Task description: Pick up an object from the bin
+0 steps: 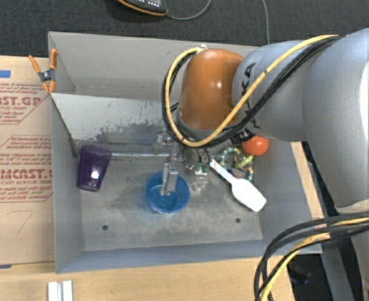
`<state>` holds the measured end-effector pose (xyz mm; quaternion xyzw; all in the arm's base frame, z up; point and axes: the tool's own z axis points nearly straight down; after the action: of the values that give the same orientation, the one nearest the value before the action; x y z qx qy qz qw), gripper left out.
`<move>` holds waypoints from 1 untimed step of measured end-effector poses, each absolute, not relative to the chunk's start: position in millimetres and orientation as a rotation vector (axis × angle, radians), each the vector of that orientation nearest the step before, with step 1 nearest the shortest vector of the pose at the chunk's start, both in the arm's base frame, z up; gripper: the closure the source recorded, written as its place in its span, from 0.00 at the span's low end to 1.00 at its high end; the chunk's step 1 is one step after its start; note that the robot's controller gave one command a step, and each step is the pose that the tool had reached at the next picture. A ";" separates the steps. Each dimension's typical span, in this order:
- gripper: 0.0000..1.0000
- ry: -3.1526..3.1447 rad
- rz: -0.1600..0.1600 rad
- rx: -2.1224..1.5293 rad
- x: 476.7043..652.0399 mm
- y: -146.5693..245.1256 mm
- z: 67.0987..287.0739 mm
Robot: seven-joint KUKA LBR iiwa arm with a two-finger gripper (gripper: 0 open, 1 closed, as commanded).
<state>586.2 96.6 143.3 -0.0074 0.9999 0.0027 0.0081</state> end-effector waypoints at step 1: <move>0.00 3.127 0.008 0.024 566.4 67.7 109.3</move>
Offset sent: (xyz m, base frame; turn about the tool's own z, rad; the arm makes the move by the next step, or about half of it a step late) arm -0.0087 -0.0225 -0.0320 0.0587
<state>566.4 67.7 109.3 0.0078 0.9999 0.0025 0.0071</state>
